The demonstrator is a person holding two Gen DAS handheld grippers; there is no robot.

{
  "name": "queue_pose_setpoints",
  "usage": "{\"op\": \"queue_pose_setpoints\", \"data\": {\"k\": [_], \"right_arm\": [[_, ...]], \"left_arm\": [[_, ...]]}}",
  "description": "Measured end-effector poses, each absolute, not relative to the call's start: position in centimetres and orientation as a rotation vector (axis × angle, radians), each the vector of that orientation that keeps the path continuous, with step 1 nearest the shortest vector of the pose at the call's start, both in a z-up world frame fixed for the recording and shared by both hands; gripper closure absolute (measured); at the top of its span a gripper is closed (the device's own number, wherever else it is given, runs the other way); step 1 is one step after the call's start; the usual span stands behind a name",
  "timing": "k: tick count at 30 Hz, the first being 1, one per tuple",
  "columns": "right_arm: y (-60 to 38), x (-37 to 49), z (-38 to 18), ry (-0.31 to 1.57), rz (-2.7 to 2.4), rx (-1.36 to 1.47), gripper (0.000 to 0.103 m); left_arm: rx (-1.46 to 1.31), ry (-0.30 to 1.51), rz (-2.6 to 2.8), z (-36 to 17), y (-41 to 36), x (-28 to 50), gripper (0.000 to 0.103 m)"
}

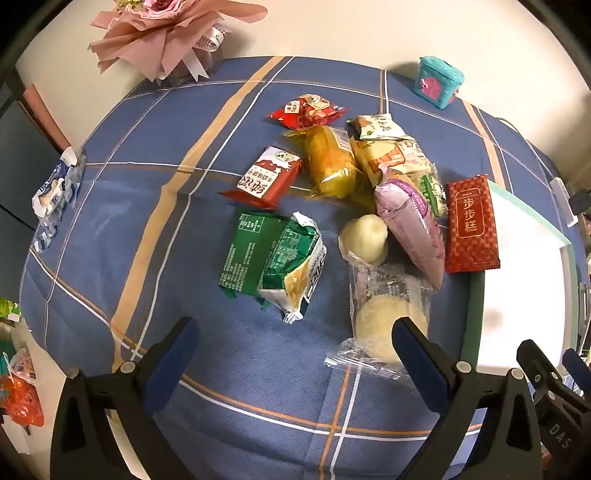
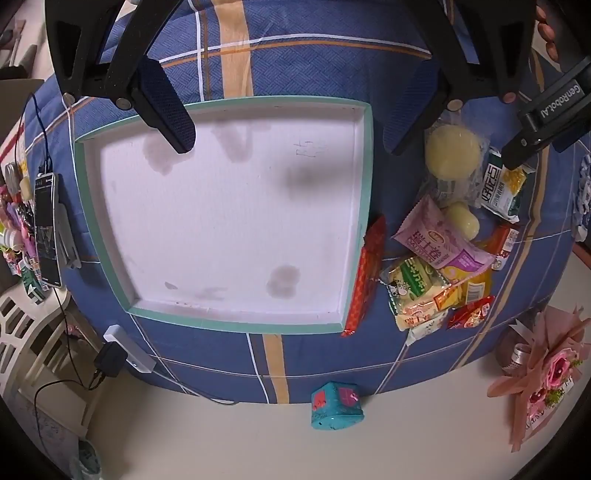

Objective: Organize snacks

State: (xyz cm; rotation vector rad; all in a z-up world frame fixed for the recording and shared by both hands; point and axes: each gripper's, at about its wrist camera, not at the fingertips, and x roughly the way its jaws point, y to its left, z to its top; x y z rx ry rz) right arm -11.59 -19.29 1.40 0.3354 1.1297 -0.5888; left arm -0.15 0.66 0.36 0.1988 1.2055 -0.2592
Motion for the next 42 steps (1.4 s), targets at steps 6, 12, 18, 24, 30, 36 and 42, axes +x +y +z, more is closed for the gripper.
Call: {"op": "queue_pose_setpoints", "data": {"k": [6,12,18,24,30,36,42], "right_arm": [[-19.11,-11.65,1.24,1.132,-0.589,0.334,0.000],[-19.02,-11.48,1.11,1.142,-0.587,0.327,0.000],[-19.02,-11.32,1.11,1.152,-0.585,0.323,0.000],[-18.82,-11.26,0.96,1.157,-0.584,0.316,0.000],[-18.85,-11.19,0.95,1.163,-0.581,0.312,0.000],[-18.88,-11.18,0.88,1.169,-0.579,0.310,0.000],[-18.85,-11.18,0.85,1.170,-0.579,0.310,0.000]], "left_arm": [[0.192,1.204,-0.264,0.48,0.75,-0.11,0.000],[0.193,1.210,-0.252,0.48,0.61,-0.05,0.000],[0.195,1.216,-0.242,0.45,0.38,-0.01,0.000],[0.194,1.223,-0.233,0.34,0.40,0.05,0.000],[0.196,1.226,-0.226,0.33,0.37,0.10,0.000],[0.198,1.232,-0.216,0.24,0.39,0.17,0.000],[0.199,1.232,-0.216,0.24,0.40,0.15,0.000]]}}
